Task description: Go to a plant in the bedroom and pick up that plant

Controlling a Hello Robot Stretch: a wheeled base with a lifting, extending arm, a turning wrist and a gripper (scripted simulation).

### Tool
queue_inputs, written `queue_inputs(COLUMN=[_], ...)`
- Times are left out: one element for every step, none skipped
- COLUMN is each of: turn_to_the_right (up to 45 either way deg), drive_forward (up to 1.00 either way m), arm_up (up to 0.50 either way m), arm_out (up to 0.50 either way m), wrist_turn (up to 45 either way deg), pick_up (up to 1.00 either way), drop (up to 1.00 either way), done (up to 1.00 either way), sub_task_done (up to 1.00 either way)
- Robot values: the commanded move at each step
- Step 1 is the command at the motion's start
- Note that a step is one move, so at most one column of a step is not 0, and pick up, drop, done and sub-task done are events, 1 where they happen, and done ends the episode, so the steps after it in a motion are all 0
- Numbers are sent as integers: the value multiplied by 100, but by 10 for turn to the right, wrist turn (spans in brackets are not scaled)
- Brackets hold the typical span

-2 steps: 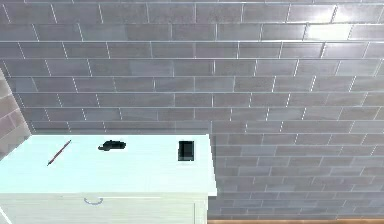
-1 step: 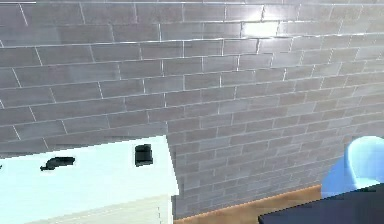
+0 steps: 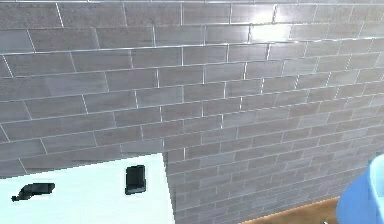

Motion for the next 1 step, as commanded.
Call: queue_inputs(turn_to_the_right=[0], drive_forward=[0], arm_up=[50], arm_out=[0], wrist_turn=[0], pick_up=[0], drop=[0], done=[0], sub_task_done=[0])
